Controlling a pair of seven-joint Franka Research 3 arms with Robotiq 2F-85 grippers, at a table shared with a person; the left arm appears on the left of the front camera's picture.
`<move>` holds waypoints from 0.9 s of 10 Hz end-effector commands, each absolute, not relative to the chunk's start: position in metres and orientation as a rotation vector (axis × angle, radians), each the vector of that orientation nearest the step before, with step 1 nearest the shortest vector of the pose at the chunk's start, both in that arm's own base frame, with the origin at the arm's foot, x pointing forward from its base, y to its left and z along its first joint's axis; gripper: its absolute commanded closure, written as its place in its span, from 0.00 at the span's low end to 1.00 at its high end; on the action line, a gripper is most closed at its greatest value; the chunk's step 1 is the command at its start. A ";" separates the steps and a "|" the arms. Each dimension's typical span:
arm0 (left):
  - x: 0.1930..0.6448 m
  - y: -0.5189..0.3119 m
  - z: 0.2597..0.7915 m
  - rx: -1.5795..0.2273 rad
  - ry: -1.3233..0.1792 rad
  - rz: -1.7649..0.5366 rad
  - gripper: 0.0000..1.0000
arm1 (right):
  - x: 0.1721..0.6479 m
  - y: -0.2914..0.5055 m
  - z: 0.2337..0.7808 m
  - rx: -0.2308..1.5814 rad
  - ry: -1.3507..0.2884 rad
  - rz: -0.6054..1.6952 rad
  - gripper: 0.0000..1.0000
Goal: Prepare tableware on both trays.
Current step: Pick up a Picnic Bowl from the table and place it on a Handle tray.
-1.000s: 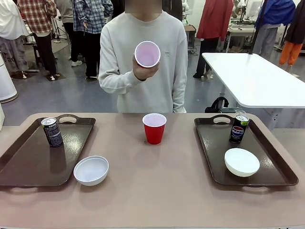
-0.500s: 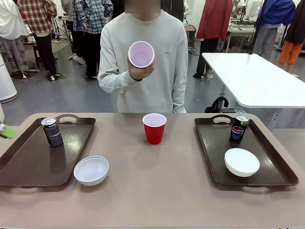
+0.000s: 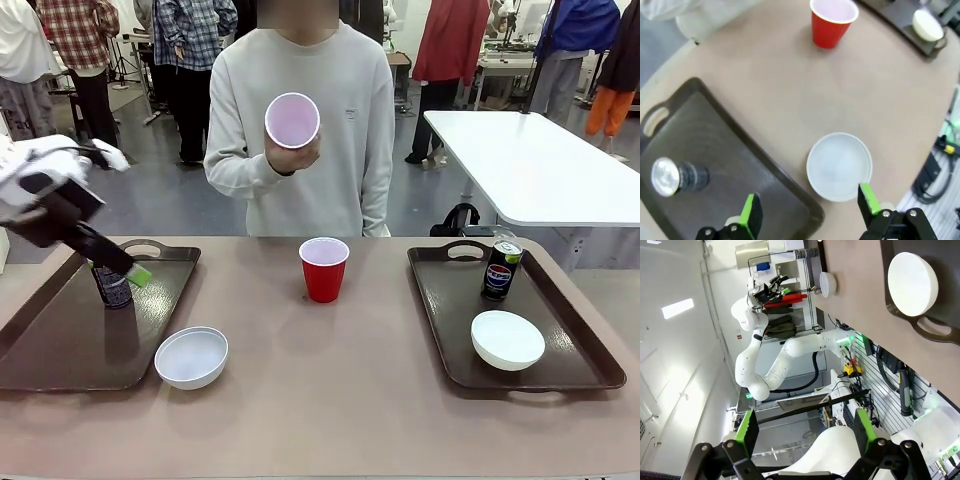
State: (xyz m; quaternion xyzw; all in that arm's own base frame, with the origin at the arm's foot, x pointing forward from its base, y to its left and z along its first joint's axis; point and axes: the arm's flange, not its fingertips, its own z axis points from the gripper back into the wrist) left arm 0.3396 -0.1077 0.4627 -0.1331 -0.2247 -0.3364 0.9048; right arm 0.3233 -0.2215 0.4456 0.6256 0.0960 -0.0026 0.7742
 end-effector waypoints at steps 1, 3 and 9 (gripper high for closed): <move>0.335 -0.085 0.472 -0.331 -0.448 -0.677 0.00 | 0.319 -0.226 0.446 1.355 0.209 0.008 0.00; 0.335 -0.085 0.472 -0.331 -0.448 -0.677 0.00 | 0.319 -0.226 0.446 1.355 0.209 0.008 0.00; 0.338 -0.087 0.469 -0.339 -0.459 -0.656 0.00 | 0.319 -0.226 0.446 1.355 0.209 0.008 0.00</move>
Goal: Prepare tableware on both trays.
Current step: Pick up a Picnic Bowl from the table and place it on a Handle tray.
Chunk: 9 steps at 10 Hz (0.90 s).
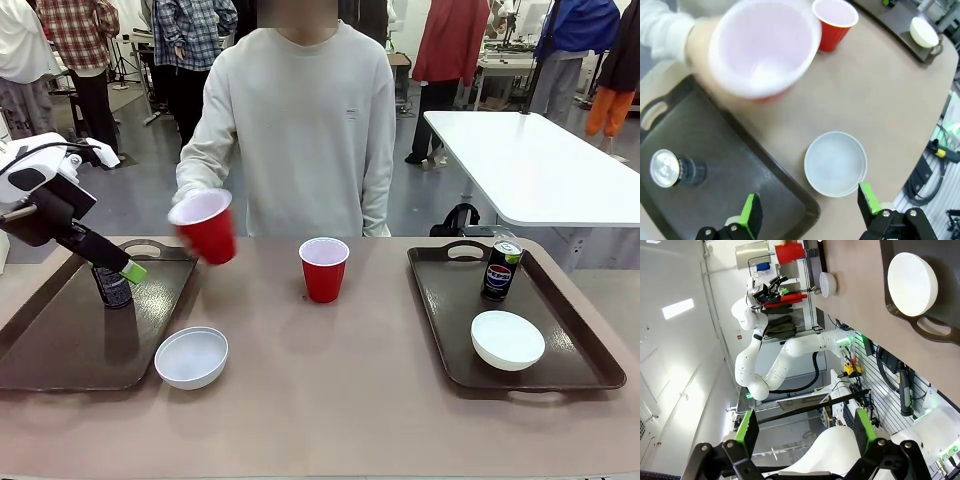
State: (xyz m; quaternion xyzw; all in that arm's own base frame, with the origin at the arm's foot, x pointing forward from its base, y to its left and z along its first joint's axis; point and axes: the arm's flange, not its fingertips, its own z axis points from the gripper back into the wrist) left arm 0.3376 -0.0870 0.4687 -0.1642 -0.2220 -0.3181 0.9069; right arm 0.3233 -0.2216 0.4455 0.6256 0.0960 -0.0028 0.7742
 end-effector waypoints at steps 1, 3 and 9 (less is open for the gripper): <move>0.312 -0.060 0.465 -0.282 -0.449 -0.632 0.00 | 0.319 -0.226 0.446 1.355 0.209 0.008 0.00; 0.283 -0.001 0.439 -0.373 -0.447 -0.571 0.00 | 0.319 -0.226 0.446 1.355 0.209 0.008 0.00; 0.292 -0.008 0.431 -0.370 -0.419 -0.553 0.00 | 0.319 -0.226 0.446 1.355 0.209 0.008 0.00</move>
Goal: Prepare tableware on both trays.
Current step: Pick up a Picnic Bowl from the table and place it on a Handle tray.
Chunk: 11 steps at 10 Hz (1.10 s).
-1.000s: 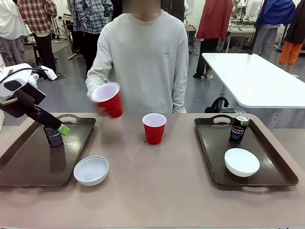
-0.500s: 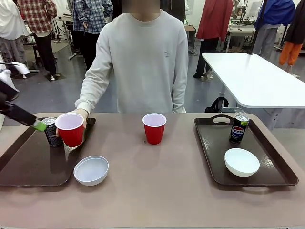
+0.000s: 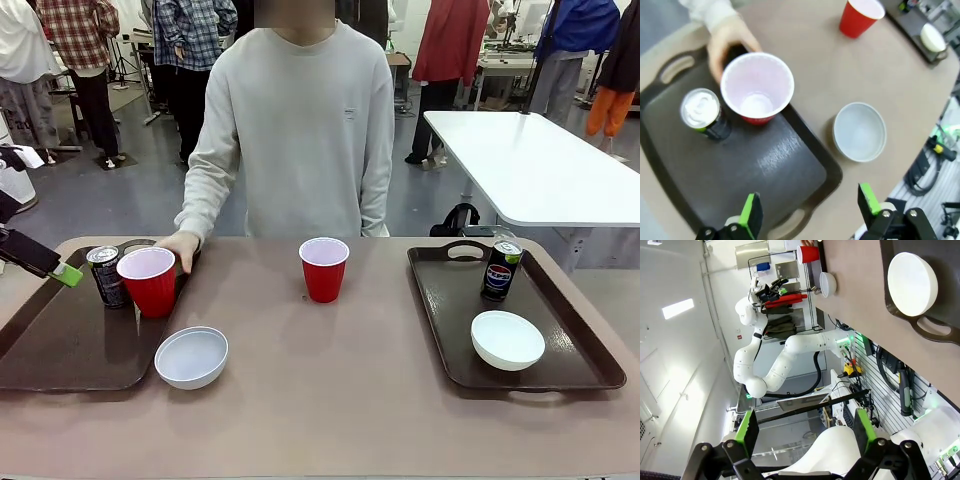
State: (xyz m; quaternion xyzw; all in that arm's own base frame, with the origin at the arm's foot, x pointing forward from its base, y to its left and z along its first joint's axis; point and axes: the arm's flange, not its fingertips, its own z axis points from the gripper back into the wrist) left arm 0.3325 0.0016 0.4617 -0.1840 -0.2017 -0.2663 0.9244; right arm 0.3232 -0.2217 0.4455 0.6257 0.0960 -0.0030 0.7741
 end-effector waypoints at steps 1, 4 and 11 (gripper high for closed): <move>0.298 -0.015 0.436 -0.353 -0.402 -0.550 0.00 | 0.319 -0.226 0.446 1.355 0.209 0.008 0.00; 0.326 -0.061 0.476 -0.473 -0.178 -0.423 0.00 | 0.319 -0.226 0.446 1.355 0.209 0.008 0.00; 0.353 -0.126 0.491 -0.383 0.061 -0.471 0.00 | 0.319 -0.226 0.446 1.355 0.209 0.008 0.00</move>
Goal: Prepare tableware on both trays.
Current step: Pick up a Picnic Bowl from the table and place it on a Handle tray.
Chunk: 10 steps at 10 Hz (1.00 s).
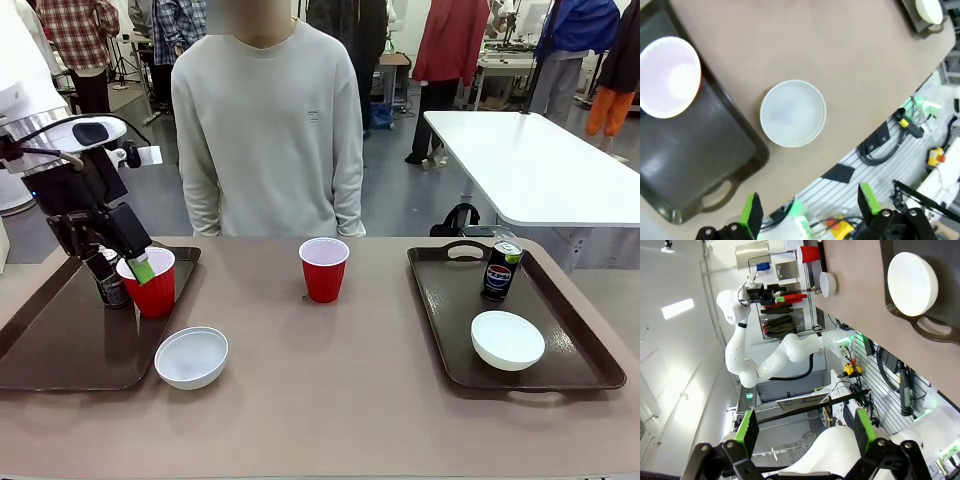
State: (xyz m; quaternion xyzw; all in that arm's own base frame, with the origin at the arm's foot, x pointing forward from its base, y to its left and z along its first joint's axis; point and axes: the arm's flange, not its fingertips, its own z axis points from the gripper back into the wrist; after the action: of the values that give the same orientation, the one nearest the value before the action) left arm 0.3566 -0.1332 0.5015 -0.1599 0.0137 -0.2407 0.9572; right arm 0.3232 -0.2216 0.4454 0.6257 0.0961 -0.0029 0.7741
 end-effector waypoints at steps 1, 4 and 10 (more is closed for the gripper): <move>0.353 -0.126 0.491 -0.383 0.061 -0.471 0.00 | 0.319 -0.226 0.446 1.355 0.209 0.008 0.00; 0.389 -0.165 0.468 -0.234 0.124 -0.236 0.00 | 0.319 -0.226 0.446 1.355 0.209 0.008 0.00; 0.420 -0.224 0.419 0.052 -0.066 -0.330 0.00 | 0.319 -0.226 0.446 1.355 0.209 0.008 0.00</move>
State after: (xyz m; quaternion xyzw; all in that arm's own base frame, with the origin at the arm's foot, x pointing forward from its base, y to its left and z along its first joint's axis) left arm 0.4193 -0.2249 0.4230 0.0015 -0.0001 -0.1484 0.9889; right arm 0.3230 -0.2219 0.4455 0.6257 0.0957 -0.0033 0.7742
